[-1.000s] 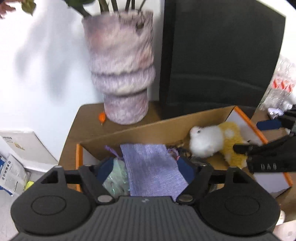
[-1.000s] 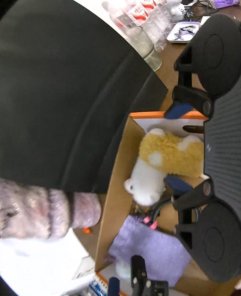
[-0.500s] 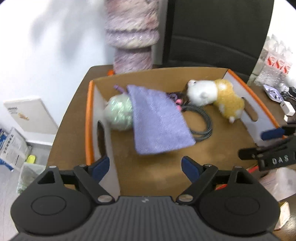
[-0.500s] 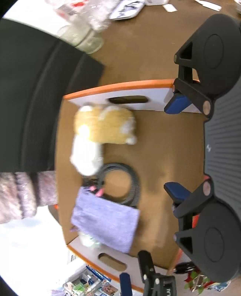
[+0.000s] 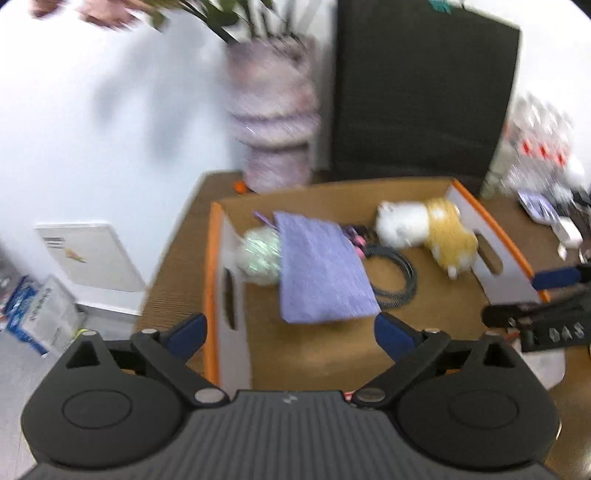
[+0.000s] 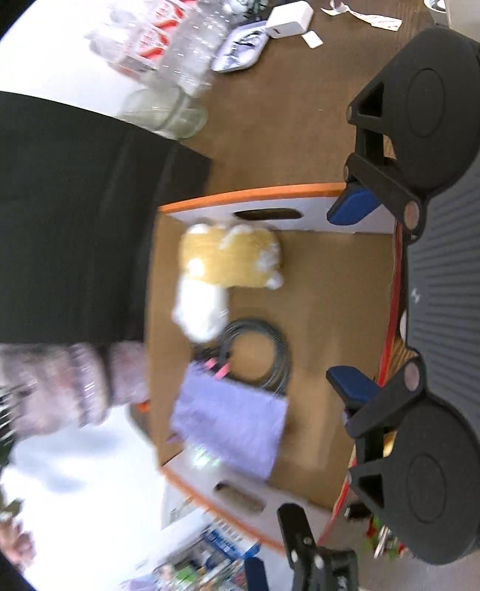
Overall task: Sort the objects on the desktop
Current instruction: 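Withdraw both grippers from the box toward the table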
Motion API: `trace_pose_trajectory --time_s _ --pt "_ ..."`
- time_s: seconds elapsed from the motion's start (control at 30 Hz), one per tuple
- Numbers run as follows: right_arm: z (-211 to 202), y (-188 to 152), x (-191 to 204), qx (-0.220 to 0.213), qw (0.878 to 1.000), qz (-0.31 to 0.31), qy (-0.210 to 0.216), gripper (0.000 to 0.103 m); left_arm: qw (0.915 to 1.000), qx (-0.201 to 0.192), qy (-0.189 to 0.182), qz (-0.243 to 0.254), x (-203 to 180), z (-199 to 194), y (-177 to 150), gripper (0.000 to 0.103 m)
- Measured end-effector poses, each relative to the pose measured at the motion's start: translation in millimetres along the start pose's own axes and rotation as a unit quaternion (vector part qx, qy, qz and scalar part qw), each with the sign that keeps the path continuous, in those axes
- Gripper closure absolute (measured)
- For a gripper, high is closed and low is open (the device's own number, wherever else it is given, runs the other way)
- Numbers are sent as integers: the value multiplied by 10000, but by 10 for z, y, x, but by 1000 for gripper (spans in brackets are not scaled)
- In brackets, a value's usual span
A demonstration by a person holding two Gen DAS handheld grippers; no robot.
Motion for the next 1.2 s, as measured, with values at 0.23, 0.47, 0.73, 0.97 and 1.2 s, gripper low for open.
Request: trace_pose_trajectory --time_s 0.23,0.47,0.73,0.97,1.2 --pt "-718 -566 142 -1732 9838 -346 -320 10 9879 -1541 76 -154 -30 -691 -655 0" --pt "-888 -1576 367 -2488 9665 -571 -259 8 9749 -2130 -535 -373 -157 -1015 -1711 0" --pt "-980 -2435 482 -2291 9731 -238 -17 8 9847 -1721 -223 142 -352 -1167 -2466 0" --pt "-1040 -2900 436 -2105 9776 26 -92 8 9877 -1557 -66 -76 -265 -1300 -2743 0" --pt "-1016 -3028 445 -1950 9806 149 -84 8 9886 -1479 86 -264 -153 -1250 -2749 3"
Point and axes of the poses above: each gripper's, at about its wrist camera, not at the fingertips, and z roughly the way its jaws point, x to its left, y to its top, the point moved 3 cm from there along z, roughly the way its jaws point, and after that the axes turned 3 degrees about -z, right-handed, at the moved point
